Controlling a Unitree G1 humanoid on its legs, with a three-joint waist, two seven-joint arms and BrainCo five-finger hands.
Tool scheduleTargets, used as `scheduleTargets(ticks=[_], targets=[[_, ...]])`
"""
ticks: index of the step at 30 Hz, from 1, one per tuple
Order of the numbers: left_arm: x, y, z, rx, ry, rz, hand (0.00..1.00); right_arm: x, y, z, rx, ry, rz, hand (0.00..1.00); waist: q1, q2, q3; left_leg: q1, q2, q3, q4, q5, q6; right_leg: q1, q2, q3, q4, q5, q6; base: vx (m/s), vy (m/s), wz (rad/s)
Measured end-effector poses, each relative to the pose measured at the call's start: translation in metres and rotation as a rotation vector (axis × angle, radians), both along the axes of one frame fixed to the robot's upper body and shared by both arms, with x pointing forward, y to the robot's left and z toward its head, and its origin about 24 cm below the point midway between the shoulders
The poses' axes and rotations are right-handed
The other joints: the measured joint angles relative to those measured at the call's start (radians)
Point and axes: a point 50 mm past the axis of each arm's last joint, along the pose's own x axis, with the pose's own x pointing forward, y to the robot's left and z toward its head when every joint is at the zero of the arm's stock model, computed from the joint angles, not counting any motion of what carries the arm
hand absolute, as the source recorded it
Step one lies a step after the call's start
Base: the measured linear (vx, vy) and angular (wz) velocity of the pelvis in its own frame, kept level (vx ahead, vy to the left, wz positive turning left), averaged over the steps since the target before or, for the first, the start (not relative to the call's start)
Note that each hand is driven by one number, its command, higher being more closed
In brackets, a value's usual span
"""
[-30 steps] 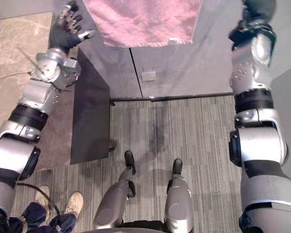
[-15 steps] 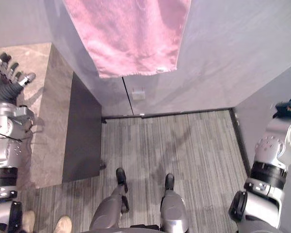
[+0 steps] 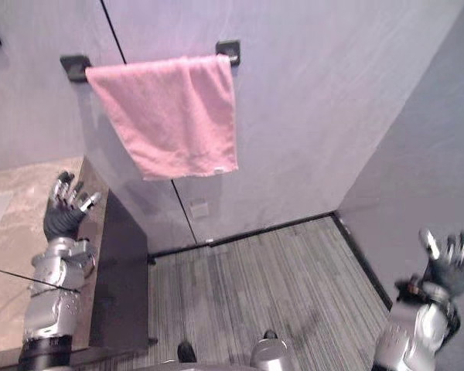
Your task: Organize washtable
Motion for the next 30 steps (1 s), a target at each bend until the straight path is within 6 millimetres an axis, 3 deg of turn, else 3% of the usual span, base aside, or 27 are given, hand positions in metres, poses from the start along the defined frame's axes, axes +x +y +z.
scheduleTargets(ticks=[1,2,3,4,5,6,7,8,10,12,13,14,15,16,17,18,19,20,21,22,23,24,25,26,27,28,30], targets=[[-0.001,-0.005,-0.001,0.006,0.006,-0.019,0.0,-0.008,0.006,-0.01,0.037,0.026,-0.01,0.0,-0.007,-0.015,-0.01,0.026,-0.011,0.032,-0.059,0.002,-0.004,-0.01,-0.008,0.002,-0.007,-0.003,0.001,-0.07,0.117,-0.15],[-0.002,-0.008,0.0,0.013,0.002,-0.034,0.0,-0.011,0.015,-0.02,0.081,0.052,-0.006,0.0,-0.015,-0.047,-0.022,0.024,-0.029,0.065,-0.019,-0.001,0.009,-0.029,-0.044,-0.003,-0.011,-0.001,0.001,0.0,0.122,-0.27],[-0.001,-0.012,0.0,0.01,-0.002,-0.043,0.0,-0.01,0.019,-0.023,0.092,0.065,0.021,0.0,-0.011,-0.055,-0.02,0.0,-0.023,0.079,0.104,-0.017,0.029,-0.033,-0.057,-0.007,0.001,0.001,0.001,0.05,0.075,-0.5],[-0.001,-0.026,-0.006,-0.038,0.005,-0.069,0.0,-0.004,0.028,-0.026,0.095,0.07,0.094,0.0,-0.008,-0.039,-0.018,-0.024,0.015,0.084,0.238,-0.147,0.035,-0.031,-0.04,-0.007,0.013,-0.009,0.012,0.03,0.026,-0.56],[-0.001,-0.03,-0.01,-0.06,0.014,-0.078,0.0,-0.002,0.031,-0.031,0.112,0.084,0.115,0.0,-0.005,-0.042,-0.017,-0.015,0.023,0.089,0.235,-0.159,0.034,-0.026,-0.042,-0.004,0.016,-0.031,0.044,-0.03,0.027,-0.57],[-0.003,-0.043,-0.02,-0.136,0.032,-0.077,0.0,-0.003,0.034,-0.042,0.135,0.124,0.14,0.0,-0.003,0.009,-0.022,0.0,0.062,0.105,0.201,-0.163,0.043,-0.03,-0.021,-0.007,0.063,-0.047,0.025,-0.01,0.109,-0.35],[-0.004,-0.055,-0.025,-0.202,0.03,-0.072,0.0,-0.006,0.037,-0.056,0.176,0.173,0.151,0.0,0.006,0.05,-0.025,0.002,0.108,0.109,0.18,-0.144,0.049,-0.056,0.01,-0.006,0.199,-0.041,-0.023,0.01,0.102,-0.22],[-0.003,-0.059,-0.026,-0.222,0.028,-0.074,0.0,-0.009,0.039,-0.065,0.203,0.2,0.153,0.0,0.013,0.057,-0.024,0.008,0.116,0.109,0.163,-0.129,0.058,-0.06,0.006,-0.003,0.277,-0.051,-0.027,0.03,0.144,0.06],[-0.008,-0.06,-0.031,-0.236,0.045,-0.066,0.0,-0.019,0.045,-0.091,0.285,0.288,0.154,0.0,0.015,0.041,-0.038,0.015,0.107,0.108,0.111,-0.085,0.063,-0.048,-0.044,0.032,0.481,-0.068,-0.022,-0.06,0.052,0.18],[-0.02,-0.055,-0.055,-0.251,0.144,-0.032,0.0,-0.043,0.053,-0.126,0.406,0.42,0.132,0.0,0.048,0.041,-0.084,-0.031,0.096,0.1,0.071,-0.047,0.054,-0.02,-0.098,0.083,0.613,-0.073,-0.027,-0.11,-0.103,-0.04],[-0.024,-0.054,-0.065,-0.259,0.187,-0.025,0.0,-0.051,0.057,-0.134,0.44,0.461,0.127,0.0,0.058,0.044,-0.102,-0.052,0.093,0.092,0.071,-0.042,0.048,-0.015,-0.106,0.101,0.619,-0.072,-0.025,-0.06,-0.191,-0.07],[-0.031,-0.055,-0.089,-0.285,0.288,-0.015,0.0,-0.064,0.065,-0.149,0.507,0.536,0.125,0.0,0.076,0.035,-0.131,-0.099,0.083,0.081,0.077,-0.021,0.043,0.01,-0.121,0.147,0.587,-0.06,-0.016,-0.05,-0.302,0.04],[-0.039,-0.059,-0.109,-0.312,0.385,-0.012,0.0,-0.072,0.074,-0.16,0.555,0.59,0.137,0.0,0.087,0.014,-0.147,-0.155,0.075,0.067,0.109,0.0,0.034,0.062,-0.121,0.178,0.433,-0.015,-0.002,-0.04,-0.364,0.04],[-0.043,-0.061,-0.118,-0.323,0.427,-0.016,0.0,-0.075,0.078,-0.165,0.573,0.613,0.149,0.0,0.096,-0.004,-0.156,-0.189,0.073,0.061,0.136,0.007,0.023,0.088,-0.119,0.192,0.331,0.062,0.001,-0.1,-0.472,0.19],[-0.05,-0.066,-0.132,-0.347,0.496,-0.028,0.0,-0.075,0.081,-0.169,0.589,0.637,0.166,0.0,0.098,-0.002,-0.154,-0.24,0.078,0.034,0.173,0.015,0.012,0.115,-0.106,0.186,0.263,0.02,0.049,-0.15,-0.495,0.32],[-0.065,-0.083,-0.152,-0.395,0.606,-0.061,0.0,-0.083,0.083,-0.175,0.597,0.693,0.176,0.0,0.103,0.041,-0.152,-0.262,0.13,-0.009,0.171,0.042,-0.014,0.132,-0.046,0.181,0.235,-0.007,0.088,-0.17,-0.495,0.34],[-0.071,-0.091,-0.158,-0.409,0.639,-0.082,0.0,-0.088,0.086,-0.178,0.599,0.727,0.19,0.0,0.104,0.059,-0.145,-0.255,0.17,-0.021,0.164,0.053,-0.019,0.128,-0.014,0.183,0.266,-0.02,0.107,-0.23,-0.469,0.05],[-0.08,-0.096,-0.165,-0.418,0.675,-0.101,0.0,-0.089,0.094,-0.182,0.584,0.781,0.261,0.0,0.127,0.09,-0.128,-0.23,0.226,-0.028,0.135,0.089,-0.054,0.097,0.013,0.183,0.313,-0.159,0.118,-0.23,-0.431,-0.25],[-0.088,-0.092,-0.167,-0.417,0.684,-0.081,0.0,-0.079,0.109,-0.183,0.563,0.796,0.371,0.0,0.147,0.056,-0.132,-0.228,0.234,-0.02,0.14,0.103,-0.071,0.104,0.011,0.156,0.177,-0.193,0.114,-0.22,-0.432,-0.15],[-0.091,-0.092,-0.169,-0.421,0.696,-0.078,0.0,-0.076,0.114,-0.184,0.549,0.807,0.413,0.0,0.139,0.039,-0.128,-0.239,0.238,-0.037,0.145,0.111,-0.082,0.125,0.021,0.141,0.172,-0.243,0.106,-0.27,-0.57,0.28],[-0.096,-0.099,-0.177,-0.434,0.743,-0.097,0.0,-0.075,0.115,-0.185,0.509,0.842,0.467,0.0,0.138,0.047,-0.12,-0.245,0.271,-0.077,0.125,0.156,-0.077,0.145,0.07,0.124,0.166,-0.292,0.078,-0.24,-0.495,0.54],[-0.101,-0.106,-0.183,-0.443,0.784,-0.125,0.0,-0.07,0.11,-0.183,0.472,0.852,0.491,0.0,0.144,0.078,-0.102,-0.233,0.298,-0.06,0.095,0.207,-0.013,0.145,0.111,0.113,0.193,-0.306,0.052,-0.4,-0.576,0.76],[-0.108,-0.11,-0.186,-0.451,0.811,-0.143,0.0,-0.068,0.096,-0.18,0.402,0.876,0.503,0.0,0.132,0.117,-0.066,-0.211,0.32,0.007,0.042,0.061,0.115,0.137,0.151,0.066,0.243,-0.314,0.004,-0.28,-0.306,0.68],[-0.111,-0.107,-0.187,-0.454,0.815,-0.124,0.0,-0.067,0.095,-0.181,0.397,0.884,0.506,0.0,0.128,0.087,-0.066,-0.21,0.315,0.054,0.043,-0.064,0.108,0.138,0.148,0.048,0.245,-0.309,-0.026,-0.28,-0.298,0.88],[-0.11,-0.096,-0.186,-0.44,0.803,-0.092,0.0,-0.064,0.097,-0.181,0.39,0.888,0.514,0.0,0.124,0.049,-0.055,-0.226,0.307,0.08,0.127,-0.125,0.071,0.126,0.113,0.036,0.248,-0.31,-0.053,-0.16,-0.233,0.47],[-0.114,-0.09,-0.188,-0.443,0.808,-0.062,0.0,-0.062,0.095,-0.182,0.367,0.903,0.531,0.0,0.143,0.017,-0.044,-0.274,0.287,0.06,0.372,-0.112,0.051,0.087,0.088,0.013,0.271,-0.33,-0.083,-0.17,-0.237,0.29],[-0.121,-0.093,-0.195,-0.451,0.854,-0.061,0.0,-0.062,0.082,-0.178,0.295,0.94,0.555,0.0,0.142,0.02,-0.042,-0.296,0.25,0.037,0.682,-0.128,0.034,0.021,0.078,-0.037,0.299,-0.336,-0.095,-0.2,-0.213,0.1]])
